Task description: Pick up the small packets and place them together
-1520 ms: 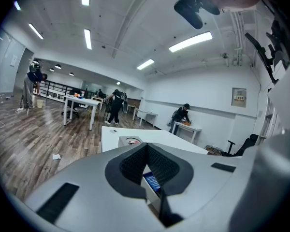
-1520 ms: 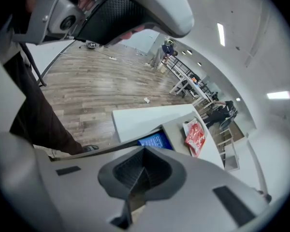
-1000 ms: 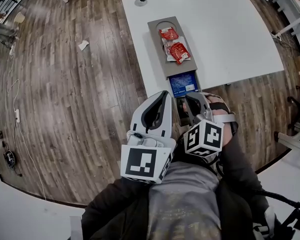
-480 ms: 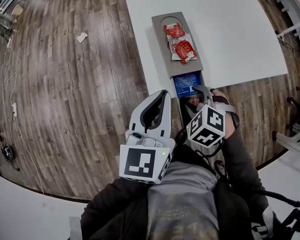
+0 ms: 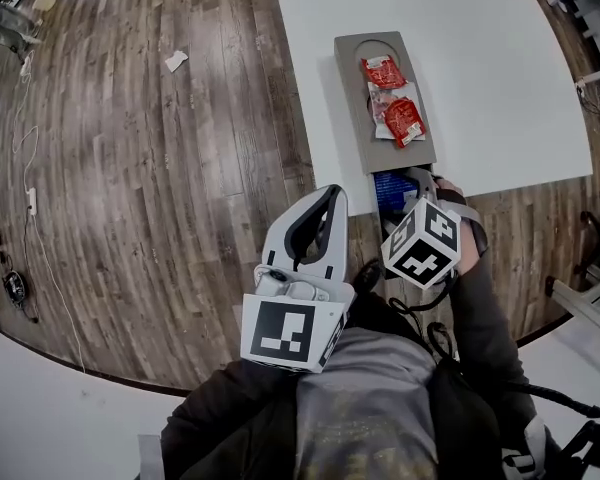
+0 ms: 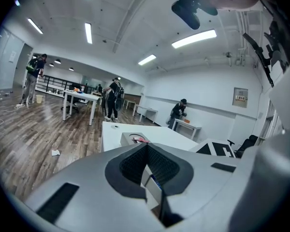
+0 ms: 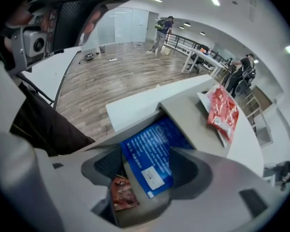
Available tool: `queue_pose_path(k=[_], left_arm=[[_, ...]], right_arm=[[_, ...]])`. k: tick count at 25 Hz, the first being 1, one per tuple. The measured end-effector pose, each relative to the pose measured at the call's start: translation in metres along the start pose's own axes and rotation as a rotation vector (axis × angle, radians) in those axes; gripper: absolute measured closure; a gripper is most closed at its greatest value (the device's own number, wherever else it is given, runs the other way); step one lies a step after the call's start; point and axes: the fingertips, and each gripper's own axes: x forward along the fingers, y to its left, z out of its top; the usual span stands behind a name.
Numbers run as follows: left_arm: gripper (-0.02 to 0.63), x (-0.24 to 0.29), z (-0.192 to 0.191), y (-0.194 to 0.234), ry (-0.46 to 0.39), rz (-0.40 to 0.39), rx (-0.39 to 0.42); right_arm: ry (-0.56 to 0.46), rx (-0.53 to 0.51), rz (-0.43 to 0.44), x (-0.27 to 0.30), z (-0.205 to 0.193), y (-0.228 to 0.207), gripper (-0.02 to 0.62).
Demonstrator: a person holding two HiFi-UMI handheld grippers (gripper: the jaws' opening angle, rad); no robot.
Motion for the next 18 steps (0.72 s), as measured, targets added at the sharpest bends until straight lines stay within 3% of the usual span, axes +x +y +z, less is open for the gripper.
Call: queue_pose_path(k=[5, 7, 9, 15, 18], left_arm=[[0.604, 0.008, 0.0, 0.009, 0.01, 0.0, -0.01], [0.604, 0.011, 0.001, 0.01, 0.005, -0.002, -0.007], [0.606, 0.011, -0.001, 0.008, 0.016, -0.004, -0.008], [0.606, 0.008, -0.002, -0.001, 0.015, -0.007, 0.0], [0.604, 0.005, 0.0, -0.006, 0.01, -0.009, 0.006]], right_arm=[[-0.001, 0.002, -0.015, -0.002, 0.001, -0.005, 0.315], [-0.014, 0.009, -0.048, -0.003, 0.001, -0.01, 0.486], [-0.015, 0.012, -0.083, -0.003, 0.0, -0.015, 0.594], [-0.062, 0.049, -0.087, -0.009, 0.001, -0.015, 0.592], [-0.066, 0.013, -0.093, -0.015, -0.001, -0.008, 0.592]])
